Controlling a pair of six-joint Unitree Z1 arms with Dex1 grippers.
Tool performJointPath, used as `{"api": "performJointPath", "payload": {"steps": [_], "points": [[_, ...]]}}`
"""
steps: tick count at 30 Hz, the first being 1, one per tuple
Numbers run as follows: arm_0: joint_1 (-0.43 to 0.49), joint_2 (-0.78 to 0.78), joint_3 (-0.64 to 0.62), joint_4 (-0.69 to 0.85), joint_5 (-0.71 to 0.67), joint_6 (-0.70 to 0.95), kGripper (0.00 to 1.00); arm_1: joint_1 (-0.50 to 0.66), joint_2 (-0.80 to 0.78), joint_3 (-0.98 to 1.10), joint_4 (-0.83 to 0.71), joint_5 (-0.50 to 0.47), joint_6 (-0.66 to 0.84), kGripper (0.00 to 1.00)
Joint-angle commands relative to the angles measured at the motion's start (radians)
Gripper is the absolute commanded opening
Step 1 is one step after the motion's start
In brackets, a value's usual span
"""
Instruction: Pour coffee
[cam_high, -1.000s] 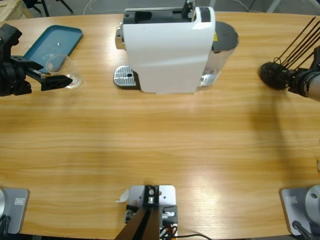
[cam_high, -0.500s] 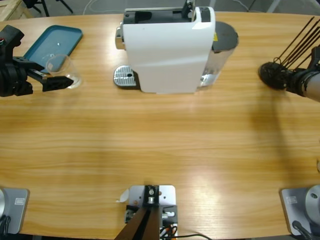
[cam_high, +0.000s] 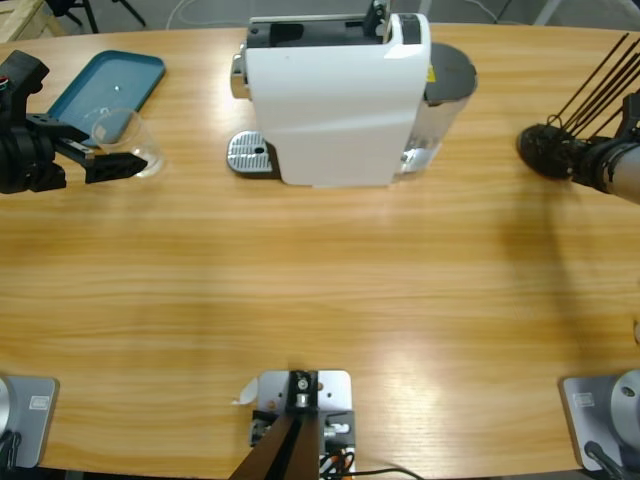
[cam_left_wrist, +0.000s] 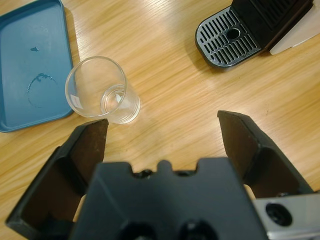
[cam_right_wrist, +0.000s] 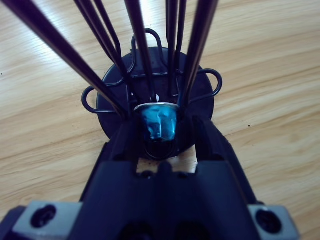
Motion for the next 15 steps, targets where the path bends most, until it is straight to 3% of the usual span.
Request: {"api": "performJointPath", "payload": {"steps": [1, 5, 7, 8, 9, 15], "points": [[-0.009, 0.034, 0.001, -0.006, -0.012, -0.006, 0.950, -0.012, 0.031, 0.000, -0.006, 0.023, -0.011, 0.429], [-0.009, 0.035, 0.001, -0.006, -0.012, -0.005, 0.950, -0.012, 0.031, 0.001, -0.006, 0.023, -0.011, 0.416], [-0.009, 0.035, 0.001, -0.006, -0.012, -0.006, 0.950, -0.012, 0.033, 0.002, -0.006, 0.023, -0.011, 0.212], [-0.009, 0.035, 0.001, -0.006, -0.012, -0.005, 0.950, -0.012, 0.035, 0.003, -0.006, 0.021, -0.013, 0.056], [-0.009, 0.035, 0.001, -0.006, -0.012, -0.005, 0.950, -0.012, 0.037, 0.003, -0.006, 0.020, -0.018, 0.000], [-0.009, 0.035, 0.001, -0.006, -0.012, -0.005, 0.950, -0.012, 0.043, 0.007, -0.033, 0.031, -0.077, 0.000]]}}
